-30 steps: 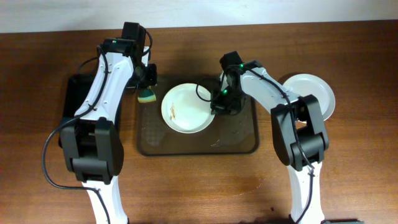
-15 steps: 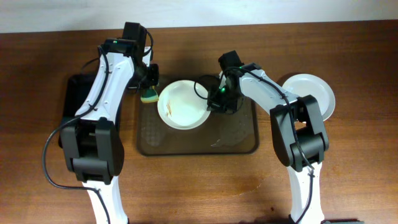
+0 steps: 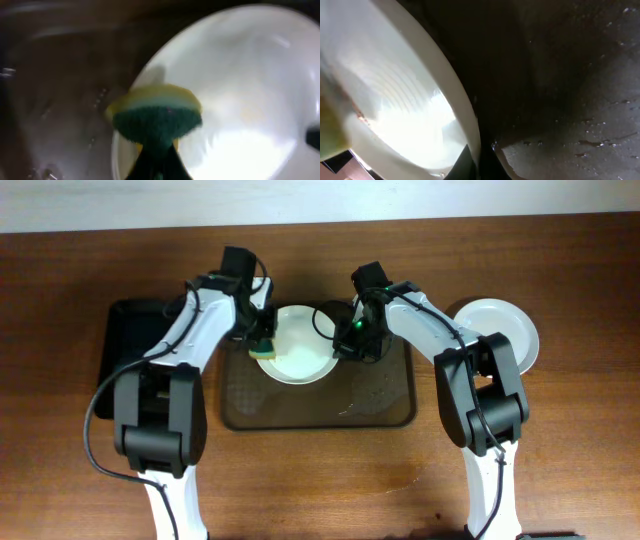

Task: Clean dirty plates on tray and stack at the side
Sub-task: 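Scrub the held plate with the sponge in the left gripper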

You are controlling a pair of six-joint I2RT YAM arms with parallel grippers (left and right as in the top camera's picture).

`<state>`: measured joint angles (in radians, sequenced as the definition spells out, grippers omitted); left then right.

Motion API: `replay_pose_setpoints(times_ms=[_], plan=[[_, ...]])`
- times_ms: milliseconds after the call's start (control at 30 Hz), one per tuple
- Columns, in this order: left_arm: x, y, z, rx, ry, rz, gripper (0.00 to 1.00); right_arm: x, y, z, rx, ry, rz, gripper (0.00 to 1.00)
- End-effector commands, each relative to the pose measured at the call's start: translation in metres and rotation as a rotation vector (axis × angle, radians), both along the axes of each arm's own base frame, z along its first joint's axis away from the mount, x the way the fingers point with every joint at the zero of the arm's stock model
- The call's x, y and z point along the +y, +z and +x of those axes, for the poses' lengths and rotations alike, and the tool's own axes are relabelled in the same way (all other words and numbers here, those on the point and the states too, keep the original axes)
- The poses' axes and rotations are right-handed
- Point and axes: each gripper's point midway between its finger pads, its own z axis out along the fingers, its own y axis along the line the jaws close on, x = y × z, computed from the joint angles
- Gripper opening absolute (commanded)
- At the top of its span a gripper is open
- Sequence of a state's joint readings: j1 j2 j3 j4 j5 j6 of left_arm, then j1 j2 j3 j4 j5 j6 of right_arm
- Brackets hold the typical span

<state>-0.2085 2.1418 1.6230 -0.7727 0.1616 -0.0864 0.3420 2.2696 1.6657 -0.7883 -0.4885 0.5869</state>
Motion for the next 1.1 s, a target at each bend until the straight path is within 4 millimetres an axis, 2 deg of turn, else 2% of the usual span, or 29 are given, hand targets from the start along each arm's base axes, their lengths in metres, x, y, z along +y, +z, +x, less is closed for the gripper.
replay_pose_setpoints(times_ms=[0,100,200,267,400,500,600,700,767,833,933,1000,1067], plan=[[-0.009,-0.021,-0.008,-0.041,0.000,0.030,0.01,-0.011,-0.030,-0.012,0.053,-0.001,-0.076,0.04],[0.002,-0.046,-0.017,-0.064,0.021,0.141,0.01,-0.011,-0.030,-0.012,0.053,-0.001,-0.076,0.04],[0.006,-0.065,-0.043,-0.014,-0.003,0.231,0.01,-0.011,-0.030,-0.012,0.053,-0.001,-0.076,0.04],[0.004,-0.069,-0.063,0.057,-0.030,0.254,0.00,-0.011,-0.030,-0.012,0.053,-0.001,-0.076,0.04],[-0.017,-0.071,-0.098,0.191,-0.110,0.167,0.01,-0.011,-0.030,-0.012,0.052,-0.001,-0.076,0.04],[-0.040,-0.068,-0.108,0.204,-0.303,0.036,0.01,-0.011,-0.030,-0.012,0.052,-0.001,-0.076,0.04],[-0.049,-0.066,-0.104,0.164,-0.390,-0.001,0.01,-0.011,-0.030,-0.012,0.052,-0.001,-0.076,0.04],[-0.051,-0.065,-0.085,0.076,-0.408,0.014,0.00,-0.011,-0.030,-0.012,0.053,-0.001,-0.076,0.04],[-0.046,-0.063,-0.064,-0.004,-0.381,0.062,0.01,-0.011,-0.030,-0.012,0.053,-0.001,-0.076,0.04],[-0.037,-0.062,-0.047,-0.055,-0.295,0.110,0.00,-0.011,-0.030,-0.012,0.053,-0.001,-0.076,0.04],[-0.008,-0.058,-0.023,-0.114,-0.049,0.218,0.00,-0.011,-0.030,-0.012,0.053,-0.001,-0.076,0.04],[0.018,-0.054,-0.016,-0.143,0.175,0.304,0.01,-0.011,-0.030,-0.012,0.053,-0.001,-0.076,0.04],[0.028,-0.051,-0.014,-0.162,0.270,0.336,0.01,-0.010,-0.030,-0.012,0.053,0.000,-0.076,0.04]])
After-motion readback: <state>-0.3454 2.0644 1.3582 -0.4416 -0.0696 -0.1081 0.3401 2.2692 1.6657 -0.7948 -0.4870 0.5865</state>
